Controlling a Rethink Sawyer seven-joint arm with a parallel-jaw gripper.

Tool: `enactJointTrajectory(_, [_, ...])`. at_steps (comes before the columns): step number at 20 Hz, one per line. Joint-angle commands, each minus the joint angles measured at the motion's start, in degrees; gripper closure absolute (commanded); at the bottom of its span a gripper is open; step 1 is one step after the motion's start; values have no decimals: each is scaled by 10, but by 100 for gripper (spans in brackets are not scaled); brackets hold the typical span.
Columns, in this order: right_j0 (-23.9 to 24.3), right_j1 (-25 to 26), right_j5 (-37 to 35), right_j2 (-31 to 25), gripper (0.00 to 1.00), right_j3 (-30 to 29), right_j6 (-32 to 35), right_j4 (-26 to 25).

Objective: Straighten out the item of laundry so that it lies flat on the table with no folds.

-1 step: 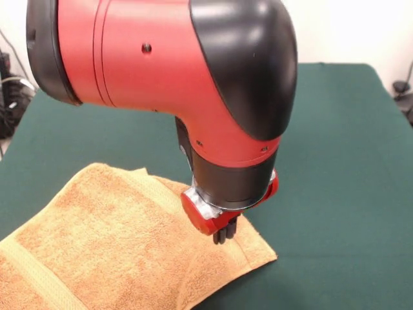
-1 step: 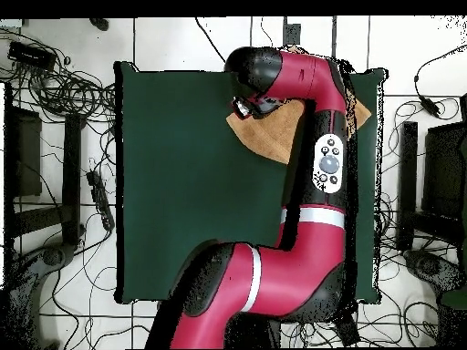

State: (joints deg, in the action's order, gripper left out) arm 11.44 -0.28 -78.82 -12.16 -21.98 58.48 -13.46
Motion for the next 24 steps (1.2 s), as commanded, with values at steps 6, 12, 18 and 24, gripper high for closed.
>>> enactJointTrajectory(6, [-24, 63, -38, -23, 100, -26, 174, 12])
enactJointTrajectory(12, [-21, 76, -12, -17, 100, -33, 176, 8])
enactJointTrajectory(18, [-23, 127, -11, -31, 100, 28, 183, -6])
enactJointTrajectory(24, [-14, 171, 4, -72, 100, 79, 167, -12])
